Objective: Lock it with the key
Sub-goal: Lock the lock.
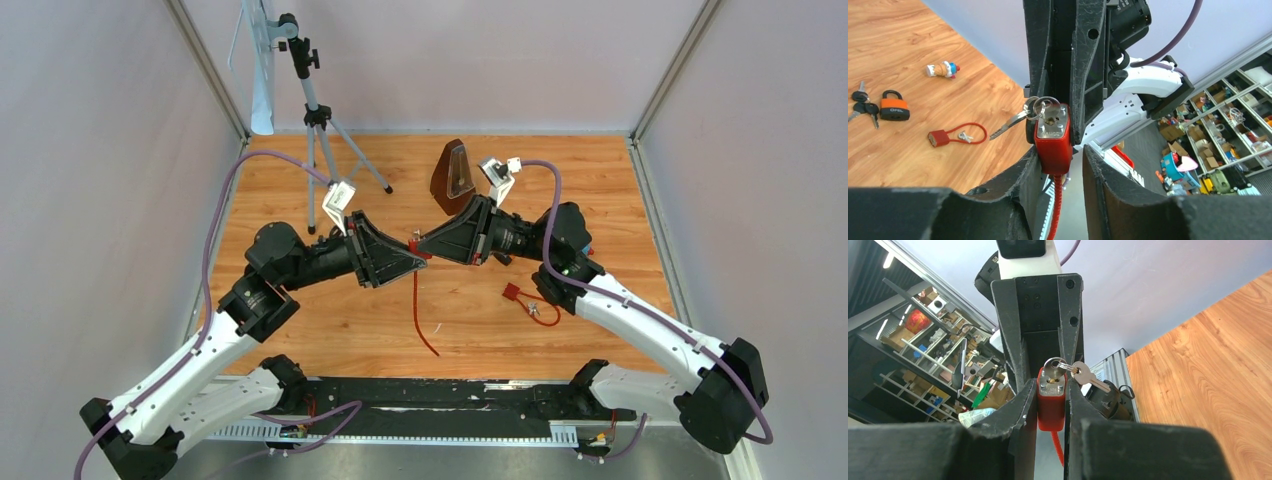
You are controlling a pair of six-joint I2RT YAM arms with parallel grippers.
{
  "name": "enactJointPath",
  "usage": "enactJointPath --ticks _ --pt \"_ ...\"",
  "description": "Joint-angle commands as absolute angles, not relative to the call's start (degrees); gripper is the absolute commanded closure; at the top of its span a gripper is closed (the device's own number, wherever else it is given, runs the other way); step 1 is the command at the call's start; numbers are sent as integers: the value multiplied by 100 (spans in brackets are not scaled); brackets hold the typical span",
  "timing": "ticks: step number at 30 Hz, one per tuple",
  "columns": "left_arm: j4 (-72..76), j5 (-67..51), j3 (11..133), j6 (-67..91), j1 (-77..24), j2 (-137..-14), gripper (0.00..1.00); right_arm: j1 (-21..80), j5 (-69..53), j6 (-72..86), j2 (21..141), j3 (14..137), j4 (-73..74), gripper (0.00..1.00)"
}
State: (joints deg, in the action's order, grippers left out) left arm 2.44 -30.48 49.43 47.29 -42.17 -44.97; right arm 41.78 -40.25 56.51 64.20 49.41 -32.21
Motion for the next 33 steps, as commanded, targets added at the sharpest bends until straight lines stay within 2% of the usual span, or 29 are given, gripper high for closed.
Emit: enactJointPath --ticks 1,5,8,9,10,11,12,13,16,21,26,29,33 --pt "647 -3239 4970 4825 -4121 -4379 59 4137 -4161 5428 6370 4916 -3351 100" --pt "692 -3304 4930 4874 -4093 -4400 72 4137 -4223 5418 6402 4935 -3330 100" --pt "745 -3310 4899 4883 -4072 -4411 97 4139 -4232 5422 6425 4959 -3264 100" --pt "737 -3269 4893 4875 -4061 -4412 99 4140 -4187 5402 6417 4976 -3154 95" --pt "696 -3238 4888 4863 -4052 -4412 100 4140 -4111 5377 6405 4997 -3046 84" --pt "673 -3161 4892 4811 -4041 -4412 100 4140 -4013 5346 6386 5007 -2907 69" --pt "586 -3110 4903 4774 -4033 -4405 100 4140 -3836 5333 6340 5016 -2728 48" --pt "530 -2961 4921 4667 -4021 -4404 100 4140 -3600 5295 6280 5012 -2400 36" --pt "116 -2570 5062 4302 -4004 -4404 100 4139 -2880 5238 5973 4923 -1707 21" --pt "-414 -1509 5263 3507 -3999 -4419 100 4139 -1461 5771 5244 4644 -492 18" --pt "-124 -590 5258 2911 -4000 -4465 100 4139 -338 7635 4417 4020 453 28" --pt "665 -418 5179 2610 -3999 -4525 100 4132 -471 8969 4395 3651 572 31" --pt "1329 -626 5219 2242 -3999 -4632 100 4152 -1119 9906 4904 3794 571 31"
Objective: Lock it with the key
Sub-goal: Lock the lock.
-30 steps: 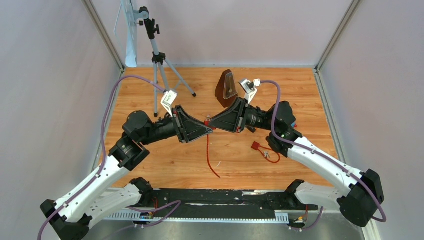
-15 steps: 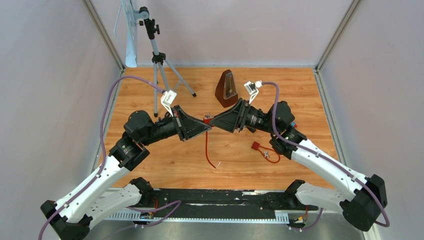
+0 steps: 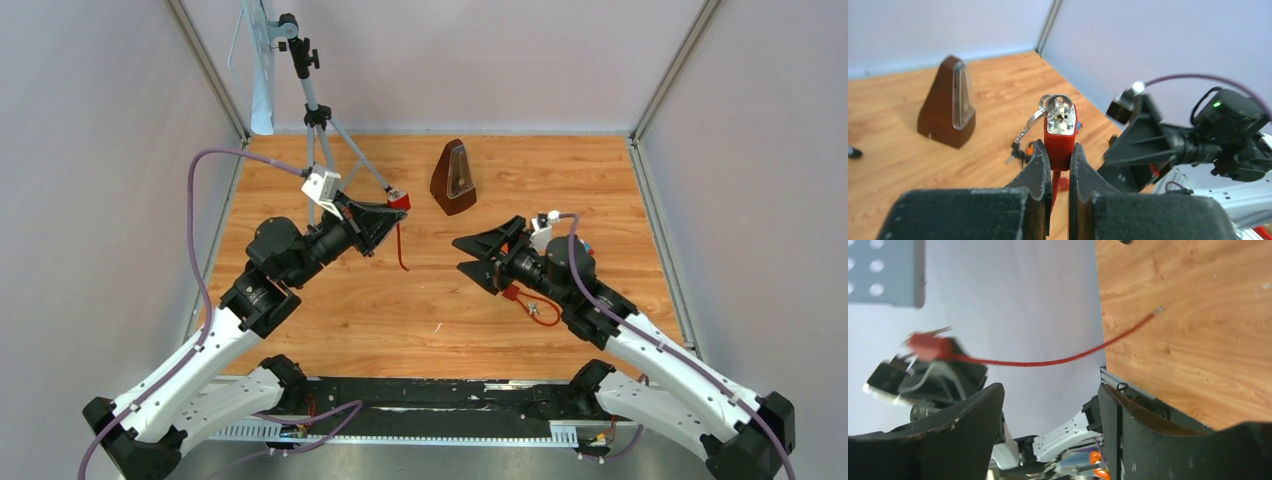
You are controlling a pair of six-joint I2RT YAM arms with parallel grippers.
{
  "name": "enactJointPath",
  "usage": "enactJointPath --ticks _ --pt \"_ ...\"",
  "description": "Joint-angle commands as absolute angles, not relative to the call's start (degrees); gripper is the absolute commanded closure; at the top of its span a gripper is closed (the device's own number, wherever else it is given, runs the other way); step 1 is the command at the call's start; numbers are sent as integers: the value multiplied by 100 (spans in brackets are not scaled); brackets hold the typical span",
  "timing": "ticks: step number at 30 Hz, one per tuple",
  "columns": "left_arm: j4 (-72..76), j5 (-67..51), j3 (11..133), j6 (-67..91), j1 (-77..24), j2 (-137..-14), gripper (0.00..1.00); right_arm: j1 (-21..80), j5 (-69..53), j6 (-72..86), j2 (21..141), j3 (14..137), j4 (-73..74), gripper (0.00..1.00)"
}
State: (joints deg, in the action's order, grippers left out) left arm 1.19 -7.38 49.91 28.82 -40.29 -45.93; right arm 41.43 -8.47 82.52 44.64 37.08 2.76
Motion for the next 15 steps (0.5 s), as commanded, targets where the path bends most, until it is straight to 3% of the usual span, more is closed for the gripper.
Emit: enactJointPath --ticks 1,12,15 --pt "1416 -754 5224 2158 -4001 -4656 100 4169 -1245 10122 5086 3870 564 31" --pt "2540 -1633 5142 2009 -3999 -4575 100 4192 -1257 11178 6096 4086 -185 31" --pt "2692 -1821 5122 2079 -3999 -4570 100 4188 -1340 11265 6349 4225 -326 36"
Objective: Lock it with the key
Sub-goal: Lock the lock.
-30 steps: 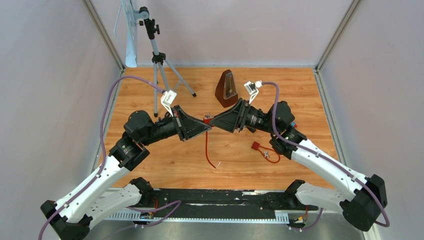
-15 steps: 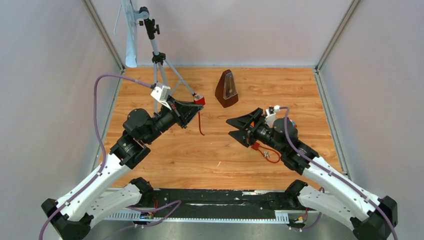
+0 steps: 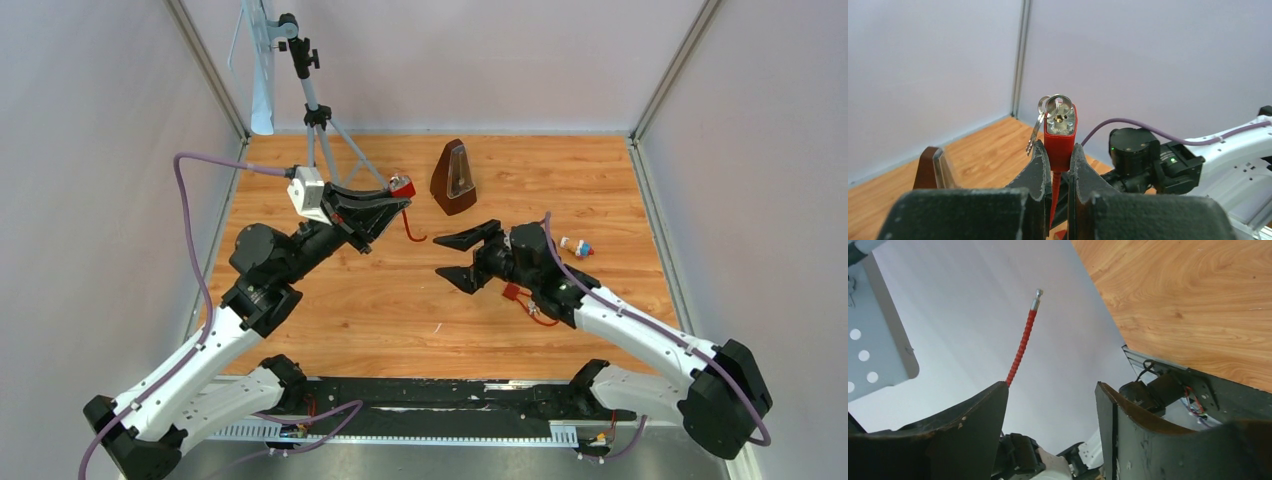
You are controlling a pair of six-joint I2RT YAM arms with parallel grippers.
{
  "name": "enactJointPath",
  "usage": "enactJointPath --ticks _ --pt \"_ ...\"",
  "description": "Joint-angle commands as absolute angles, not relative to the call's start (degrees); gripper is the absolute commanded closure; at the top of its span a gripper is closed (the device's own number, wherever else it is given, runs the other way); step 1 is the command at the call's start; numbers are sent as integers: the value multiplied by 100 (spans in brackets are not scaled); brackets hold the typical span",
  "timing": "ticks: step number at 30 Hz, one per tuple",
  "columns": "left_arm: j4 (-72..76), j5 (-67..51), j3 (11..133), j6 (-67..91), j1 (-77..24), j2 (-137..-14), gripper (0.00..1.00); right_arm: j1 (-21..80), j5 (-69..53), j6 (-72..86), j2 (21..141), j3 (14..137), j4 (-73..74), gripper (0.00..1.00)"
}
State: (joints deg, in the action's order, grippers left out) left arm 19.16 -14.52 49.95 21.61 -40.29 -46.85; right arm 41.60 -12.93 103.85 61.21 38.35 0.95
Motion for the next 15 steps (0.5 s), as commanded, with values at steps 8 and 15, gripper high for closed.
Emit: enactJointPath --ticks 8,15 --pt "2993 -2417 5094 2318 -3999 -4522 100 4192 -1673 11500 6820 4456 -718 43" --pt "2993 -2361 5089 2419 -3999 -4483 100 4188 -1816 11456 6939 4370 -1060 84"
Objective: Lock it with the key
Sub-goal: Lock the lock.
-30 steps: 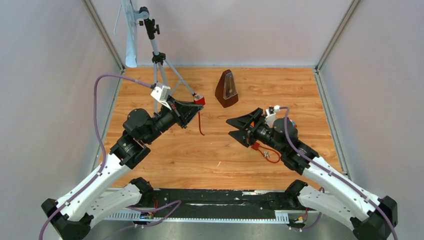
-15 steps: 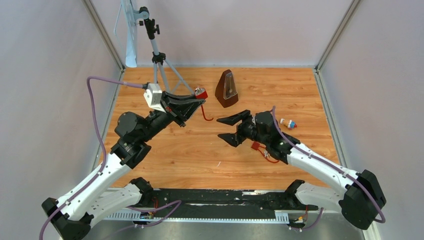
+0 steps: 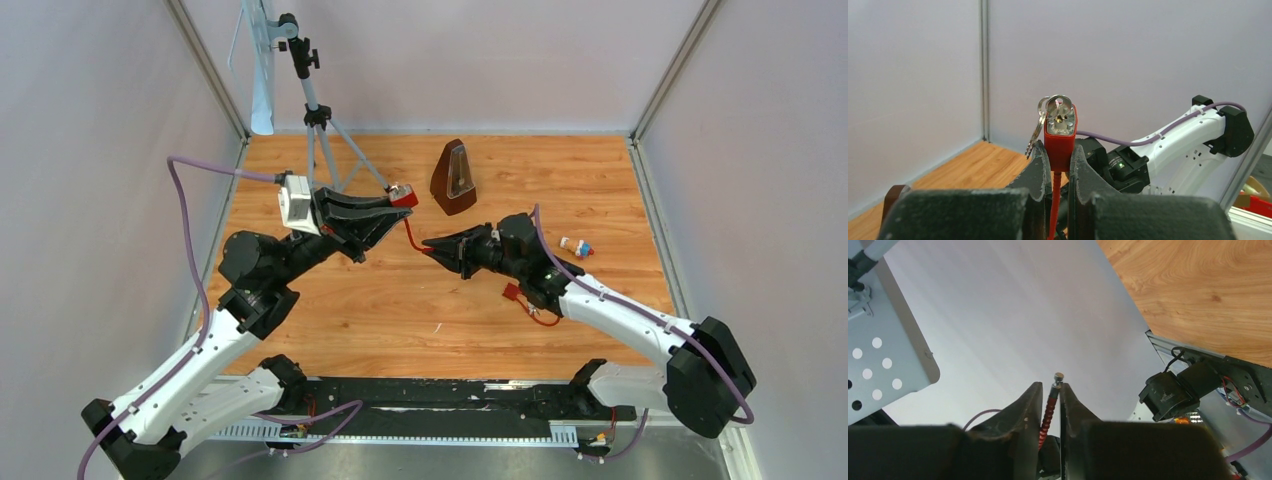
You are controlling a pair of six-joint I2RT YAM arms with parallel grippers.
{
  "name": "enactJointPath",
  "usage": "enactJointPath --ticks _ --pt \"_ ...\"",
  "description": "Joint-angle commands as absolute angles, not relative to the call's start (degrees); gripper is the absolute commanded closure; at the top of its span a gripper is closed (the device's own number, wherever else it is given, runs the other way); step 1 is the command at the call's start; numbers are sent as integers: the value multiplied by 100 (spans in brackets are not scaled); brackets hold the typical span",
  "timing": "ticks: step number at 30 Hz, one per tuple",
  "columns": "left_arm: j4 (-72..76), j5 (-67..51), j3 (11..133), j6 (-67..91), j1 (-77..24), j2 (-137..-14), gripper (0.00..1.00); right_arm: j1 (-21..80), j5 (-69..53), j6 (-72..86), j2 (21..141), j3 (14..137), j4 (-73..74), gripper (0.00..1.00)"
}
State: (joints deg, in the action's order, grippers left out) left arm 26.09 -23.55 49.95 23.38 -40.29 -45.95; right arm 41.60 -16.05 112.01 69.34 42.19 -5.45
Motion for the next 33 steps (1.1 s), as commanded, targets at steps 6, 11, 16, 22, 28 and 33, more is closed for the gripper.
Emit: enactJointPath --ticks 6,11,16,22,28,33 --pt "2330 -1571 5124 2656 -3999 -4482 100 4188 -1524 10799 6786 4397 -1011 100" --pt "1478 -1077 5132 2991 -3999 -4478 100 4190 -1198 8836 6672 4866 -940 100" --pt "528 -1032 5145 3185 -3999 -4456 100 4231 -1623 6463 6609 5124 -1580 100" --pt "-42 -1144 5191 3255 -3999 -4435 100 4459 -2603 4339 6369 5052 -2116 100" --pt "-354 -1328 5279 3282 -4000 -4529 100 4878 -2849 3048 6232 5086 -2050 100" --pt "-437 -1325 5283 3289 -3999 -4553 100 5181 -2914 2403 6175 5047 -2165 100"
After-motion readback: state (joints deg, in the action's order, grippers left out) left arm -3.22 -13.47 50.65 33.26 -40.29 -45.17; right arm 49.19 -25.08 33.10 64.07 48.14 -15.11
